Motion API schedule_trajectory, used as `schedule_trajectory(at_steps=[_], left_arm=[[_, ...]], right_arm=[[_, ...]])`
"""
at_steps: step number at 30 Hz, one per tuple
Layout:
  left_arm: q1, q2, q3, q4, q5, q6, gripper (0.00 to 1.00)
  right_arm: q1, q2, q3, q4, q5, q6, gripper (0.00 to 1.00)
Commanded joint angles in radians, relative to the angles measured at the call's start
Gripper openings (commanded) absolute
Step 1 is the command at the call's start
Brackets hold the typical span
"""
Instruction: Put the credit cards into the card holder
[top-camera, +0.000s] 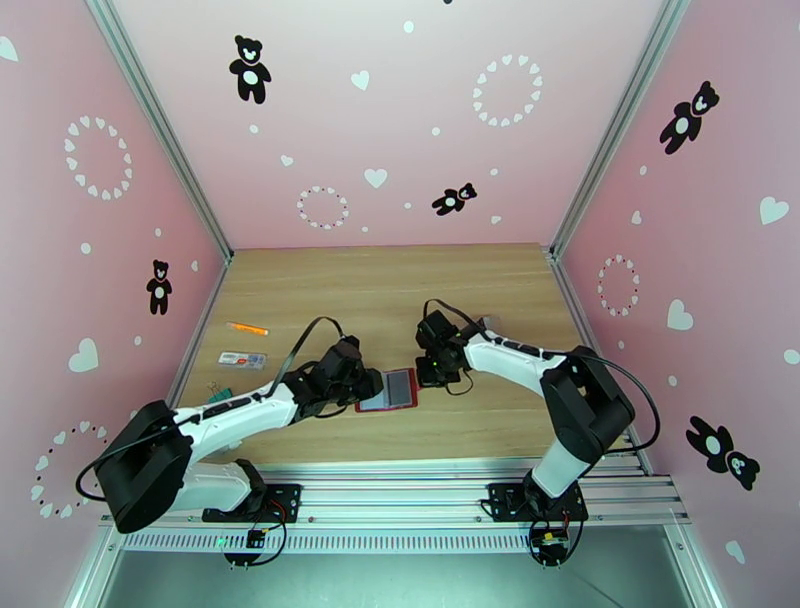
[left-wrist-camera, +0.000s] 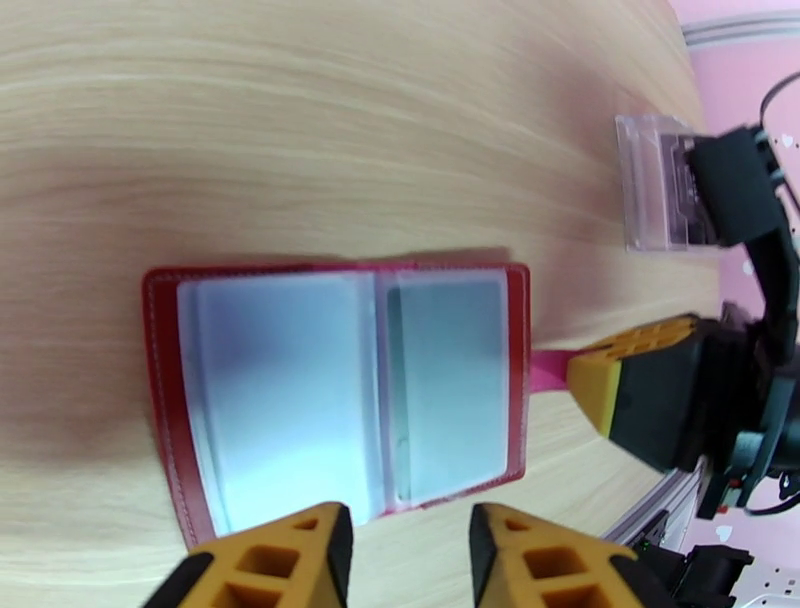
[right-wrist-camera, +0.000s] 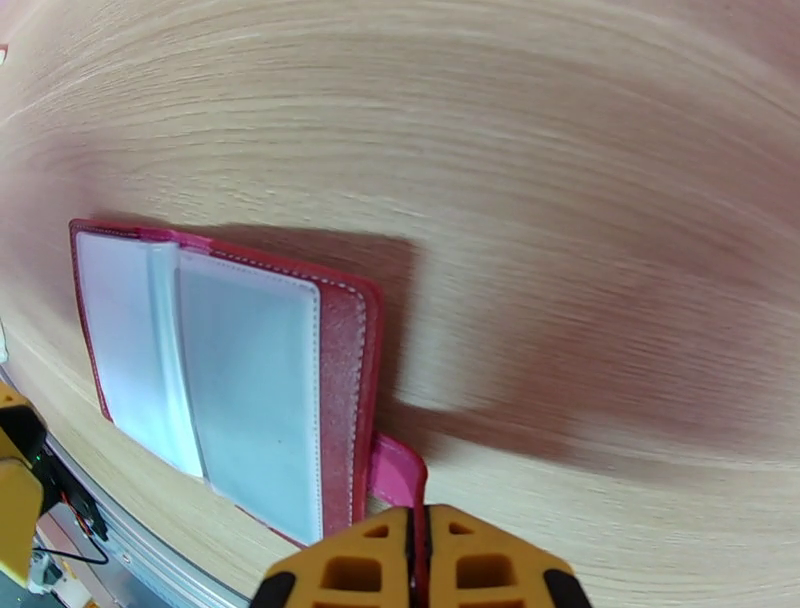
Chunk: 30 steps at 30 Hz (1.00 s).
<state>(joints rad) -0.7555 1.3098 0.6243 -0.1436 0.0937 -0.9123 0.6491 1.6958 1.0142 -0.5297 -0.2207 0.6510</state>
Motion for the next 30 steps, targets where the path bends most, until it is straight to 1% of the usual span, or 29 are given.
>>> schedule_trajectory(at_steps=[1,3,5,8,10,14,15,16,18,19,21,22,27,29,30], left_arm=[[0.028,-0.032,-0.036,0.037,0.033,0.042,0.38],[0.036,-0.027,-0.051,0.044,0.038,0.061,0.38],[0.043,-0.03,-0.071,0.064,0.049,0.073,0.38],[0.063,-0.066,-0.124,0.108,0.049,0.075,0.38],[0.069,-0.09,-0.158,0.136,0.037,0.078,0.4],[0.069,-0.094,-0.219,0.221,-0.003,0.094,0.45],[0.068,-0.088,-0.225,0.233,-0.011,0.095,0.5],[0.068,-0.079,-0.227,0.243,-0.017,0.1,0.57],[0.069,-0.067,-0.224,0.26,-0.023,0.122,0.67],[0.068,-0.062,-0.224,0.265,-0.037,0.13,0.74],[0.07,-0.065,-0.231,0.274,-0.065,0.141,0.95],[0.071,-0.07,-0.235,0.277,-0.068,0.145,0.99],[0.07,-0.098,-0.276,0.314,-0.092,0.14,0.99],[0.071,-0.092,-0.286,0.323,-0.094,0.138,0.99],[0.071,-0.092,-0.291,0.323,-0.102,0.138,0.98]], right_arm=[[0.01,0.014,-0.023,0.062,0.007,0.082,0.06],[0.014,0.003,-0.034,0.08,0.022,0.085,0.23],[0.013,-0.011,-0.034,0.072,0.06,0.078,0.35],[0.012,-0.039,-0.021,0.035,0.117,0.057,0.47],[0.011,-0.065,-0.011,0.017,0.142,0.031,0.51],[0.009,-0.131,-0.005,-0.009,0.213,-0.037,0.56],[0.009,-0.15,-0.012,-0.013,0.234,-0.047,0.56],[0.009,-0.172,-0.018,-0.02,0.261,-0.056,0.57],[0.005,-0.206,-0.031,-0.023,0.297,-0.076,0.57],[0.002,-0.223,-0.038,-0.021,0.313,-0.09,0.57],[-0.009,-0.247,-0.051,-0.02,0.346,-0.112,0.57],[-0.02,-0.254,-0.056,-0.021,0.355,-0.125,0.58],[-0.131,-0.272,-0.056,-0.051,0.336,-0.169,0.58],[-0.159,-0.28,-0.051,-0.068,0.368,-0.214,0.6],[-0.172,-0.273,-0.041,-0.087,0.395,-0.225,0.63]])
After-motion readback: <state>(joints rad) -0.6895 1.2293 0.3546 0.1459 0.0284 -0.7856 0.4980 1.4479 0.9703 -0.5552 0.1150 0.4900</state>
